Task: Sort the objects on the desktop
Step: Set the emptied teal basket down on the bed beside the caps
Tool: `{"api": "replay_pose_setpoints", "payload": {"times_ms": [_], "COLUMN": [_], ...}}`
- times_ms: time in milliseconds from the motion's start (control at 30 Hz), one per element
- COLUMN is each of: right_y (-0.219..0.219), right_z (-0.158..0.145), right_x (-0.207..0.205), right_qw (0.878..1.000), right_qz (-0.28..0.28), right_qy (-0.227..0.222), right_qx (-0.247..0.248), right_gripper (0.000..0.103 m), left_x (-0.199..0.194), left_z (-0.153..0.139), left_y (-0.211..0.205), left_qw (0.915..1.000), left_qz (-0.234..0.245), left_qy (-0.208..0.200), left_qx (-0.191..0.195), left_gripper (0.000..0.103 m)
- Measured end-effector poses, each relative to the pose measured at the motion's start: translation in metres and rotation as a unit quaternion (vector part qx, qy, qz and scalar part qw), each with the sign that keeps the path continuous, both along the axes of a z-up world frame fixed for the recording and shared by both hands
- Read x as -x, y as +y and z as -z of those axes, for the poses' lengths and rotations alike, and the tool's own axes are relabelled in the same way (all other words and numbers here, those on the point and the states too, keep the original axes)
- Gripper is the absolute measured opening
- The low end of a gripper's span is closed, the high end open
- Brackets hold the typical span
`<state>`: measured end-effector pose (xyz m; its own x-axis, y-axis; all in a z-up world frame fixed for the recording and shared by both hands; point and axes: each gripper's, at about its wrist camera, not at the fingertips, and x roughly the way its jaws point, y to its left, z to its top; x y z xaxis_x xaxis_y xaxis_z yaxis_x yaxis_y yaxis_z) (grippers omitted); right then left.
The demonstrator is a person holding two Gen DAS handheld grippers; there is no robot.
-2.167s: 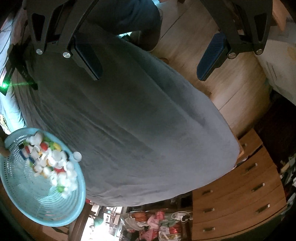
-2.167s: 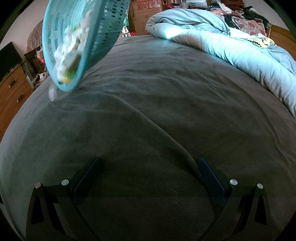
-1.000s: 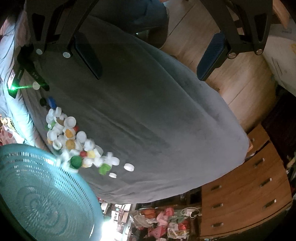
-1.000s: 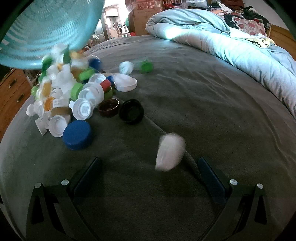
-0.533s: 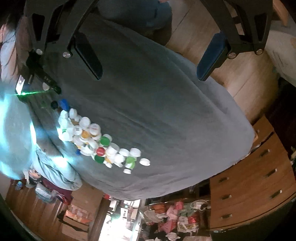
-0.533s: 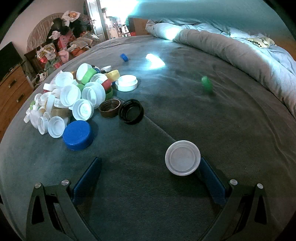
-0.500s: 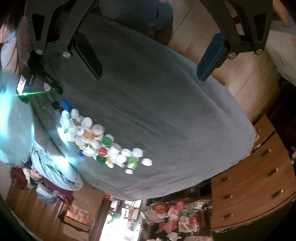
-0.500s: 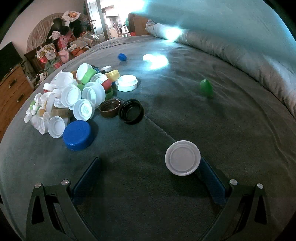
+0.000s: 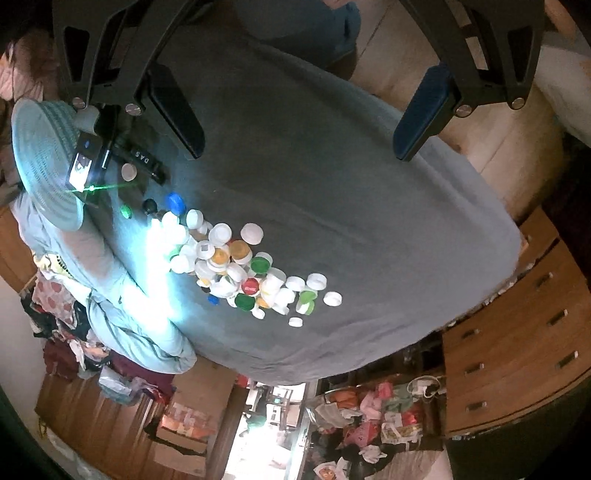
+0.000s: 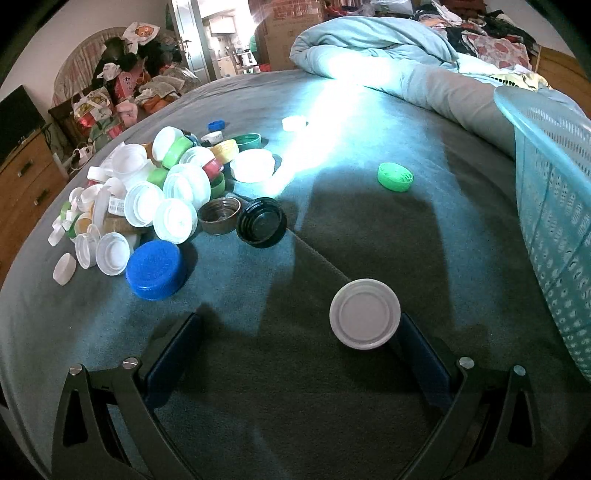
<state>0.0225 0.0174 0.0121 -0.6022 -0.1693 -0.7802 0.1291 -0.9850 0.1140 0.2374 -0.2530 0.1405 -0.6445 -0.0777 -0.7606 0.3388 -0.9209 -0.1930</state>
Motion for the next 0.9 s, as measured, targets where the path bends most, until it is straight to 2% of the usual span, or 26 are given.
{"api": "replay_pose_setpoints", "payload": {"times_ms": [133,267,367,500,567,667,800,900], "right_y": [0.0,0.0,0.0,0.0,0.0,0.0,0.0,0.0], "right_z": [0.0,0.0,0.0,0.0,0.0,0.0,0.0,0.0], "right_x": [0.0,0.0,0.0,0.0,0.0,0.0,0.0,0.0], "right_qw": [1.0,1.0,1.0,1.0,1.0,1.0,1.0,1.0], "right_qz": [0.0,0.0,0.0,0.0,0.0,0.0,0.0,0.0], "right_qy": [0.001,0.002,0.001,0.002,0.002,0.002,0.003,0.003], "right_qx": [-0.001,-0.002,-0.001,-0.002,-0.002,-0.002,-0.003,-0.003], "right_gripper": [0.102,0.102,0.102,0.102,0.102,0.102,0.102,0.102], "left_x": [-0.013,-0.013,-0.002,0.015,0.033,0.071,0.13,0.176], "left_z": [-0.04,-0.073,-0.079,-0.076,-0.07,-0.065,-0.062,-0.056], "left_y": [0.0,0.001,0.011,0.018,0.018,0.009,-0.003,-0.017], "left_qw": [0.9992,0.9977,0.9957,0.9938,0.9923,0.9902,0.9822,0.9783], "left_qz": [0.006,0.015,0.029,0.059,0.078,0.104,0.152,0.178], "left_qy": [0.017,0.044,0.046,0.062,0.069,0.085,0.108,0.106], "left_qx": [0.037,0.049,0.075,0.072,0.066,0.036,0.023,-0.002], "left_gripper": [0.103,0.103,0.103,0.103,0.103,0.103,0.103,0.103]}}
